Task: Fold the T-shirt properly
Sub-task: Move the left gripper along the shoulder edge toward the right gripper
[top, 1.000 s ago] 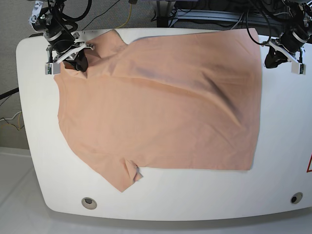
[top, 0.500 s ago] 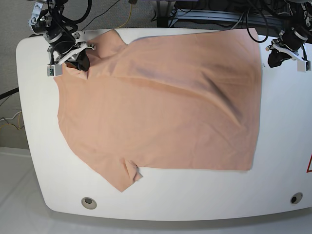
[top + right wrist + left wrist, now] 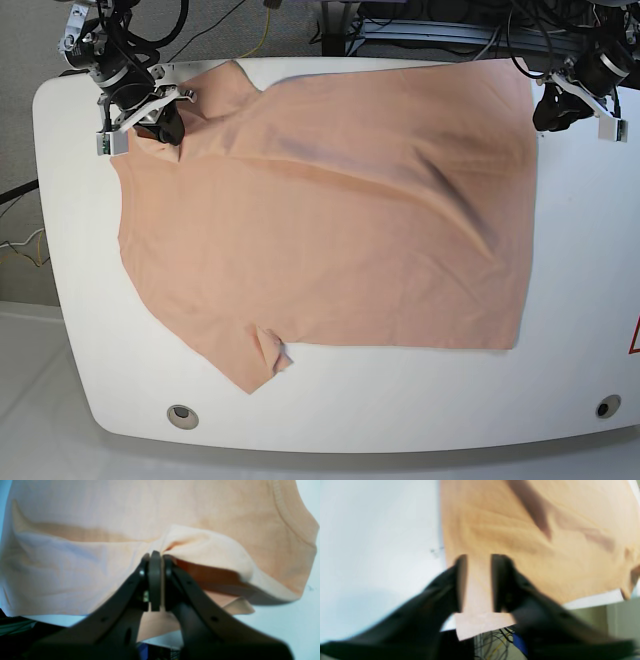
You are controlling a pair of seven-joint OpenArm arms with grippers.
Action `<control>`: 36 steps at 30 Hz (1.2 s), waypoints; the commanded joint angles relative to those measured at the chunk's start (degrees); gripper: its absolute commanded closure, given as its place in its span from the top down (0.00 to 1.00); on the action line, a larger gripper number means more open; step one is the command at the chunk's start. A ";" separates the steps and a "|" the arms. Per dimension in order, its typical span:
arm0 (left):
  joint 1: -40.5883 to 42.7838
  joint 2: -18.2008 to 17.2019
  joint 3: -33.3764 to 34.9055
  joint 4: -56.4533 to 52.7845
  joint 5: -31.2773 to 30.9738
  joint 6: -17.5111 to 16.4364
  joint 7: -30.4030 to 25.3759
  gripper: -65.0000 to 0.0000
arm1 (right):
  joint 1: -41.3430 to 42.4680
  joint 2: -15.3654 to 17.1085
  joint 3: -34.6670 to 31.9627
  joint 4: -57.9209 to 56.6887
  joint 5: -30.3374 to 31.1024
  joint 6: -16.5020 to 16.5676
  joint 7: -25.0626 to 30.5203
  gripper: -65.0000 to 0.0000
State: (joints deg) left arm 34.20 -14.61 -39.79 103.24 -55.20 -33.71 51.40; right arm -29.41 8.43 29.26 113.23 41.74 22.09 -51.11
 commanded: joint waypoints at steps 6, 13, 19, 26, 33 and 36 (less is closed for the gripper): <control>0.22 -0.47 -0.43 0.71 -0.84 -2.37 -0.98 0.55 | 0.00 0.67 0.33 1.10 0.68 0.29 1.05 0.01; 1.54 0.59 -0.34 0.63 -1.11 -2.37 -0.98 0.56 | 0.00 0.67 0.41 1.10 0.68 0.29 1.05 0.01; 2.77 1.47 1.15 -1.57 -2.78 -4.22 -0.98 0.56 | -0.17 0.67 0.41 1.10 0.68 0.29 0.96 0.01; 4.88 1.56 1.59 -2.63 -2.87 -6.29 -0.98 0.56 | -0.26 0.76 0.41 1.10 0.68 0.29 0.96 0.01; 7.08 1.56 1.33 -2.71 -2.78 -6.15 -0.98 0.56 | -0.35 0.85 0.41 1.10 0.68 0.29 0.96 0.01; 8.57 1.64 -0.17 -2.63 -1.90 -6.07 -0.98 0.56 | -0.35 0.85 0.41 1.10 0.68 0.29 0.96 0.01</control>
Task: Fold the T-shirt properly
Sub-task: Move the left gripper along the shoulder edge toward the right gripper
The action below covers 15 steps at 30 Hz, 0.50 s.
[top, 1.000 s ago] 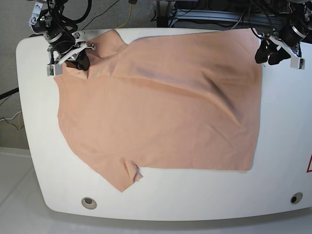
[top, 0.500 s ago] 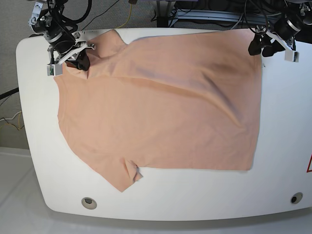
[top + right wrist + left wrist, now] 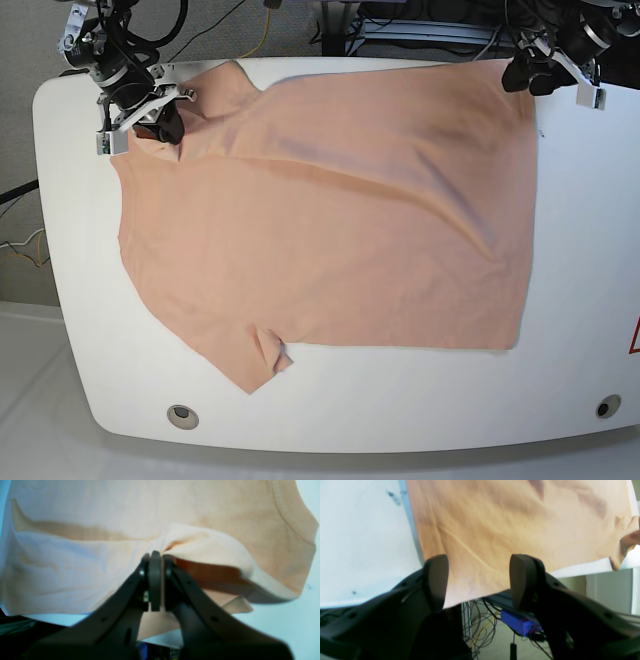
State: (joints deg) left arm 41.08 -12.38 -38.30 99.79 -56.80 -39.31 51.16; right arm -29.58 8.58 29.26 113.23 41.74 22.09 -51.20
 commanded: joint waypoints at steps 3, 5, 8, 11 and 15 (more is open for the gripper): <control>2.66 -0.59 -3.15 0.83 -0.13 -0.47 -0.74 0.56 | -0.26 0.70 0.41 1.10 0.68 0.29 1.05 0.01; 3.36 -0.59 -4.11 0.83 -0.04 -0.47 -0.74 0.56 | -0.26 0.70 0.41 1.10 0.68 0.29 1.05 0.01; 3.97 -0.59 -5.78 0.83 -0.04 -0.47 -0.74 0.56 | -0.26 0.70 0.41 1.10 0.68 0.29 1.05 0.01; 4.33 -0.59 -6.57 0.83 -0.04 -0.47 -0.74 0.56 | -0.26 0.70 0.41 1.10 0.68 0.29 1.05 0.01; 4.33 -0.67 -6.57 0.56 -0.04 -0.47 -0.74 0.56 | -0.26 0.70 0.41 1.10 0.68 0.29 1.05 0.01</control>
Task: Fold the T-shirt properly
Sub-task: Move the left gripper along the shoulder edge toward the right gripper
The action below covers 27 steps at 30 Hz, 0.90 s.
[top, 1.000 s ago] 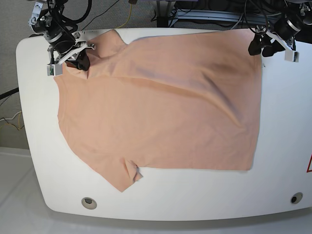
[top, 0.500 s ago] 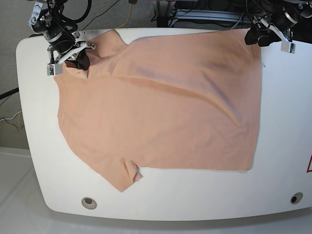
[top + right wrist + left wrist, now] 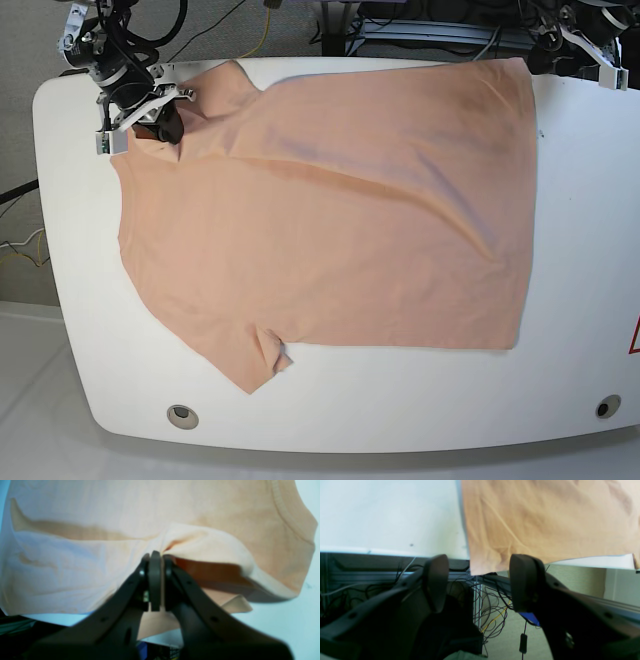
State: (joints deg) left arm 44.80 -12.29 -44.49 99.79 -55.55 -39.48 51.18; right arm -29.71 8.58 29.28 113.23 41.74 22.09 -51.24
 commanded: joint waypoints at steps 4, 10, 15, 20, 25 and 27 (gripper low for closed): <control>0.26 -0.67 -0.21 0.48 -0.93 -0.30 -0.76 0.56 | -0.13 0.70 0.39 1.10 0.68 0.29 1.09 0.01; -1.50 0.38 1.11 0.30 2.76 -0.30 -0.76 0.56 | -0.13 0.70 0.39 1.10 0.68 0.29 1.09 0.01; -3.26 0.91 1.46 -2.51 4.78 -0.38 -0.76 0.56 | -0.13 0.70 0.39 1.10 0.68 0.29 1.00 0.01; -4.05 0.73 2.07 -5.77 4.78 -0.38 -0.76 0.56 | -0.13 0.70 0.39 1.10 0.68 0.29 1.00 0.01; -6.25 0.56 3.65 -7.17 4.87 -0.38 -0.76 0.56 | -0.13 0.70 0.39 1.10 0.68 0.29 1.00 0.01; -6.60 0.56 3.92 -7.52 5.57 -0.38 -0.76 0.56 | -0.13 0.70 0.39 1.10 0.68 0.29 1.00 0.01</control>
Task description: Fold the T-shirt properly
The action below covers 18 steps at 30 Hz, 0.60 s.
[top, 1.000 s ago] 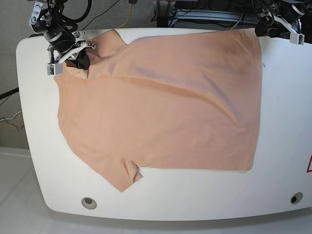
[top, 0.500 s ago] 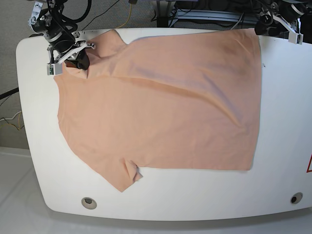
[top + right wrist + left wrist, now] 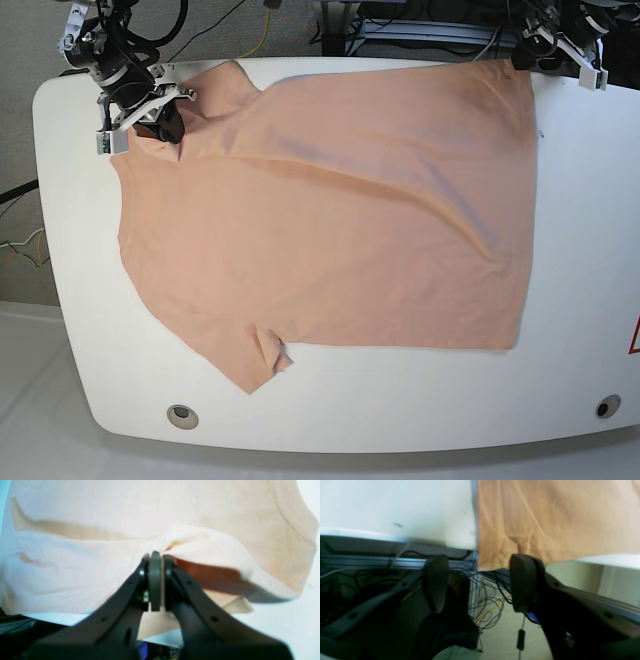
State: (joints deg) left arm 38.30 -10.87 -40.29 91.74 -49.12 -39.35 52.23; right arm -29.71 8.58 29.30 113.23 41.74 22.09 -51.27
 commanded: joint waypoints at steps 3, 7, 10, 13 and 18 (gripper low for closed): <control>-0.63 -0.69 -0.19 0.52 1.17 -0.65 -1.81 0.56 | -0.13 0.70 0.37 1.10 0.68 0.29 1.02 0.01; -2.66 -0.60 0.78 0.52 2.49 -0.65 -1.81 0.56 | -0.13 0.70 0.37 1.10 0.68 0.29 1.02 0.01; -3.36 -0.69 1.48 0.43 2.40 -0.65 -1.81 0.56 | -0.13 0.70 0.37 1.10 0.68 0.29 1.02 0.01; -3.54 -0.60 1.66 0.34 2.40 -0.65 -1.81 0.56 | -0.13 0.70 0.37 1.10 0.68 0.29 1.02 0.01; -3.71 -0.60 2.27 0.34 2.31 -0.65 -1.81 0.56 | -0.13 0.70 0.37 1.10 0.68 0.29 1.02 0.01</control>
State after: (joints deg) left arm 35.35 -10.83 -38.35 91.15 -43.70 -39.11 54.41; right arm -29.71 8.58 29.30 113.23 41.74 22.09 -51.24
